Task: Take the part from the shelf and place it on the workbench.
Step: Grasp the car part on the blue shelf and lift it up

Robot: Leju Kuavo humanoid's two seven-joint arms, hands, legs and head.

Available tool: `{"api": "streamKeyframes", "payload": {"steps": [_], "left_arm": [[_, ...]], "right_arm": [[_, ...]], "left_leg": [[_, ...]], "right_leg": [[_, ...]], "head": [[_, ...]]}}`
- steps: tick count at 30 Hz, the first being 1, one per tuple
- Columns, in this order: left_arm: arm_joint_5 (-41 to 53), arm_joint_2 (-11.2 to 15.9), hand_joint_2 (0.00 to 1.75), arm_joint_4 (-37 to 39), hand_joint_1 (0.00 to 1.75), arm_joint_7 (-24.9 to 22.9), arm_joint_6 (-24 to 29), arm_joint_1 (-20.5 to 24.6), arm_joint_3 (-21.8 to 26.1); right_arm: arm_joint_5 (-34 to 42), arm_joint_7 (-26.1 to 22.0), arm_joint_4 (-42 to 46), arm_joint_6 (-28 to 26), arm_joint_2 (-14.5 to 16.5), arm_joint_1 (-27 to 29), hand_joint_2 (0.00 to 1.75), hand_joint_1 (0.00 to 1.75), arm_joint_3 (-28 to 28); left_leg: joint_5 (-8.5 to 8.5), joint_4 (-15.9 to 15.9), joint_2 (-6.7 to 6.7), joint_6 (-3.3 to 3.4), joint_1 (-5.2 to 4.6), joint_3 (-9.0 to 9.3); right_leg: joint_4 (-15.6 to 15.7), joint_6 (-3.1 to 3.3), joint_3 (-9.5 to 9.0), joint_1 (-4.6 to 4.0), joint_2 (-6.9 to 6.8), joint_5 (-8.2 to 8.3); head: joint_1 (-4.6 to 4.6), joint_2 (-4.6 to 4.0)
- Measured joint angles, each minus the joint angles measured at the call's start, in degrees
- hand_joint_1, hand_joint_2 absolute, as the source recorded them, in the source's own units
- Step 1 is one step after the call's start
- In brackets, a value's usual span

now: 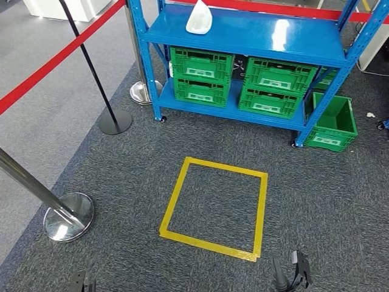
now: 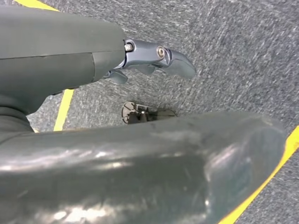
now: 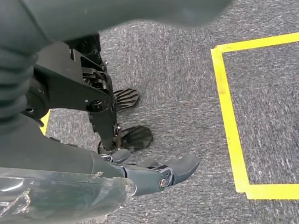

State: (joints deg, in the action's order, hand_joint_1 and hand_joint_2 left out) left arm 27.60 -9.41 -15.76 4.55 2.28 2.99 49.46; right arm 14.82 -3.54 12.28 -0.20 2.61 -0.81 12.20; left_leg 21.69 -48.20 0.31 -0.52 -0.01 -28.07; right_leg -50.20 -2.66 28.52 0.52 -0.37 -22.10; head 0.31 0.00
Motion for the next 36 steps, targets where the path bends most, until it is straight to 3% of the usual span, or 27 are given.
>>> {"api": "streamKeyframes", "payload": {"steps": [2, 3, 5, 6, 7, 8, 10, 12, 13, 15, 17, 18, 20, 21, 22, 23, 24, 26, 27, 29, 30, 33, 34, 36], "left_arm": [[0.02, -0.11, 0.0, 0.06, 0.0, -0.25, -0.19, 0.08, 0.47], [0.03, -0.19, 0.0, 0.09, 0.0, -0.33, -0.25, 0.15, 0.68], [0.04, -0.26, 0.0, 0.15, 0.0, -0.49, -0.31, 0.24, 1.0], [0.05, -0.32, 0.0, 0.19, 0.0, -0.53, -0.32, 0.25, 1.13], [0.07, -0.37, 0.0, 0.23, 0.0, -0.58, -0.31, 0.26, 1.25], [0.09, -0.42, 0.0, 0.27, 0.0, -0.65, -0.31, 0.26, 1.39], [0.14, -0.5, 0.0, 0.33, 0.0, -0.75, -0.29, 0.26, 1.67], [0.17, -0.52, 0.0, 0.36, 0.0, -0.81, -0.26, 0.3, 1.91], [0.18, -0.53, 0.0, 0.36, 0.0, -0.81, -0.22, 0.33, 2.0], [0.24, -0.63, 0.0, 0.37, 0.0, -0.83, -0.16, 0.39, 2.13], [0.43, -0.73, 0.0, 0.37, 0.0, -0.86, -0.14, 0.41, 2.18], [0.52, -0.75, 0.0, 0.37, 0.0, -0.87, -0.14, 0.43, 2.19], [0.7, -0.79, 0.0, 0.38, 0.0, -0.89, -0.14, 0.39, 2.21], [0.83, -0.83, 0.0, 0.39, 0.0, -0.9, -0.14, 0.35, 2.22], [0.93, -0.86, 0.0, 0.4, 0.0, -0.91, -0.13, 0.29, 2.22], [1.02, -0.88, 0.0, 0.41, 0.0, -0.92, -0.11, 0.27, 2.24], [1.05, -0.88, 0.0, 0.42, 0.0, -0.93, -0.09, 0.27, 2.24], [1.05, -0.87, 0.0, 0.42, 0.0, -0.93, -0.06, 0.34, 2.26], [1.08, -0.89, 0.0, 0.42, 0.0, -0.94, -0.05, 0.44, 2.27], [1.14, -1.03, 0.0, 0.44, 0.0, -0.97, -0.05, 0.59, 2.33], [1.18, -1.09, 0.0, 0.46, 0.0, -1.0, -0.03, 0.61, 2.39], [1.2, -1.15, 0.0, 0.48, 0.0, -1.03, 0.05, 0.52, 2.6], [1.2, -1.16, 0.0, 0.48, 0.0, -1.03, 0.05, 0.51, 2.64], [1.21, -1.15, 0.0, 0.48, 0.0, -1.03, 0.05, 0.5, 2.77]], "right_arm": [[-0.38, 0.02, -0.03, 0.1, 0.02, -0.1, 0.0, 0.0, 0.21], [-0.52, 0.05, -0.05, 0.16, 0.05, -0.12, 0.0, 0.0, 0.36], [-0.76, 0.13, -0.13, 0.31, 0.13, -0.11, 0.0, 0.0, 0.62], [-0.84, 0.17, -0.17, 0.34, 0.16, -0.08, 0.0, 0.0, 0.73], [-0.9, 0.2, -0.22, 0.34, 0.16, -0.05, 0.0, 0.0, 0.81], [-0.95, 0.22, -0.26, 0.31, 0.15, -0.06, 0.0, 0.0, 0.89], [-1.06, 0.3, -0.32, 0.24, 0.17, -0.14, 0.0, 0.0, 1.04], [-1.13, 0.36, -0.34, 0.22, 0.33, -0.31, 0.0, 0.0, 1.09], [-1.16, 0.38, -0.36, 0.21, 0.41, -0.35, 0.0, 0.0, 1.1], [-1.27, 0.39, -0.39, 0.2, 0.47, -0.31, 0.0, 0.0, 1.15], [-1.4, 0.4, -0.41, 0.19, 0.46, -0.29, 0.0, 0.0, 1.22], [-1.45, 0.4, -0.41, 0.18, 0.46, -0.32, 0.0, 0.0, 1.28], [-1.53, 0.42, -0.43, 0.18, 0.48, -0.35, 0.0, 0.0, 1.42], [-1.57, 0.42, -0.44, 0.18, 0.49, -0.34, 0.0, 0.0, 1.47], [-1.62, 0.42, -0.46, 0.18, 0.49, -0.33, 0.0, 0.0, 1.52], [-1.67, 0.42, -0.49, 0.18, 0.49, -0.33, 0.0, 0.0, 1.59], [-1.71, 0.41, -0.5, 0.17, 0.5, -0.33, 0.0, 0.0, 1.68], [-1.83, 0.38, -0.52, 0.18, 0.53, -0.36, 0.0, 0.0, 1.9], [-1.89, 0.34, -0.52, 0.18, 0.55, -0.37, 0.0, 0.0, 1.99], [-1.98, 0.26, -0.52, 0.18, 0.54, -0.34, 0.0, 0.0, 2.13], [-2.01, 0.24, -0.52, 0.17, 0.53, -0.32, 0.0, 0.0, 2.18], [-2.05, 0.22, -0.53, 0.13, 0.56, -0.31, 0.0, 0.0, 2.32], [-2.06, 0.22, -0.54, 0.11, 0.57, -0.35, 0.0, 0.0, 2.35], [-2.06, 0.22, -0.54, 0.07, 0.58, -0.43, 0.0, 0.0, 2.44]], "left_leg": [[-0.35, 0.39, -0.01, 0.21, 0.36, 0.25], [-0.48, 0.55, -0.01, 0.27, 0.55, 0.37], [-0.45, 0.54, 0.0, 0.3, 0.64, 0.35], [-0.41, 0.53, 0.01, 0.26, 0.69, 0.36], [-0.36, 0.51, 0.0, 0.15, 0.8, 0.42], [-0.28, 0.49, -0.01, -0.05, 0.99, 0.54], [0.03, 0.33, -0.06, -0.74, 1.42, 0.96], [0.42, 0.0, -0.08, -1.7, 1.59, 1.17], [0.49, -0.11, -0.08, -2.11, 1.6, 1.16], [0.4, -0.05, -0.08, -2.82, 1.76, 1.09], [1.69, -1.59, -0.08, -3.29, 1.92, 0.35], [3.46, -4.42, -0.08, -3.4, 1.91, -0.98], [8.08, -13.65, -0.08, -3.39, 1.78, -5.37], [9.63, -17.85, -0.08, -3.35, 1.74, -7.44], [10.06, -20.23, -0.08, -3.29, 1.71, -8.66], [9.25, -20.23, -0.08, -3.18, 1.69, -8.77], [7.34, -17.67, -0.08, -3.04, 1.68, -7.59], [2.98, -9.03, -0.09, -2.79, 1.65, -3.36], [1.73, -5.23, -0.11, -2.62, 1.65, -1.51], [1.01, -1.8, -0.22, -2.43, 1.76, -0.06], [1.01, -1.53, -0.28, -2.36, 1.82, -0.04], [0.87, -1.52, -0.4, -1.94, 1.53, -0.26], [0.9, -1.56, -0.42, -1.64, 1.32, -0.3], [1.06, -1.69, -0.44, -1.13, 0.89, -0.35]], "right_leg": [[-2.01, -0.4, 0.95, -0.01, 0.1, -1.52], [-5.03, -0.63, 2.37, 0.03, 0.16, -3.35], [-14.14, -1.05, 6.59, 0.21, 0.23, -7.75], [-18.0, -1.23, 8.45, 0.3, 0.22, -9.04], [-19.71, -1.39, 9.3, 0.37, 0.22, -9.09], [-18.77, -1.54, 8.88, 0.46, 0.21, -7.95], [-10.44, -1.94, 4.67, 0.78, 0.1, -3.52], [-2.87, -1.77, 0.62, 0.9, 0.34, -1.04], [-1.46, -1.33, -0.14, 0.84, 0.54, -0.87], [-1.49, 0.02, 0.01, 0.55, 0.89, -1.08], [-1.5, 0.88, 0.14, 0.54, 0.9, -0.97], [-1.41, 1.23, 0.17, 0.59, 0.89, -0.88], [-1.37, 1.61, 0.3, 0.58, 0.87, -0.83], [-1.37, 1.66, 0.34, 0.54, 0.9, -0.84], [-1.37, 1.67, 0.35, 0.53, 0.98, -0.85], [-1.38, 1.65, 0.3, 0.54, 1.12, -0.85], [-1.38, 1.57, 0.2, 0.58, 1.32, -0.88], [-1.46, 1.06, -0.02, 0.57, 1.74, -1.03], [-1.56, 0.7, -0.02, 0.48, 1.91, -1.14], [-1.64, 0.31, 0.17, 0.24, 2.07, -1.15], [-1.54, 0.69, 0.31, 0.21, 2.05, -1.0], [-1.22, 2.83, 0.34, 0.19, 1.92, -0.47], [-1.08, 3.04, 0.23, 0.29, 1.87, -0.39], [-0.74, 2.35, 0.06, 0.64, 1.79, -0.31]], "head": [[0.16, 0.0], [0.28, 0.0], [0.55, 0.0], [0.58, 0.0], [0.63, 0.0], [0.64, 0.0], [0.68, 0.0], [0.84, 0.0], [0.85, 0.0], [0.71, 0.0], [0.63, 0.0], [0.53, 0.0], [0.34, 0.0], [0.29, 0.0], [0.28, 0.0], [0.28, 0.0], [0.28, 0.0], [0.15, 0.0], [0.02, 0.0], [-0.07, 0.0], [0.08, 0.0], [0.48, 0.0], [0.51, 0.0], [0.51, 0.0]]}}
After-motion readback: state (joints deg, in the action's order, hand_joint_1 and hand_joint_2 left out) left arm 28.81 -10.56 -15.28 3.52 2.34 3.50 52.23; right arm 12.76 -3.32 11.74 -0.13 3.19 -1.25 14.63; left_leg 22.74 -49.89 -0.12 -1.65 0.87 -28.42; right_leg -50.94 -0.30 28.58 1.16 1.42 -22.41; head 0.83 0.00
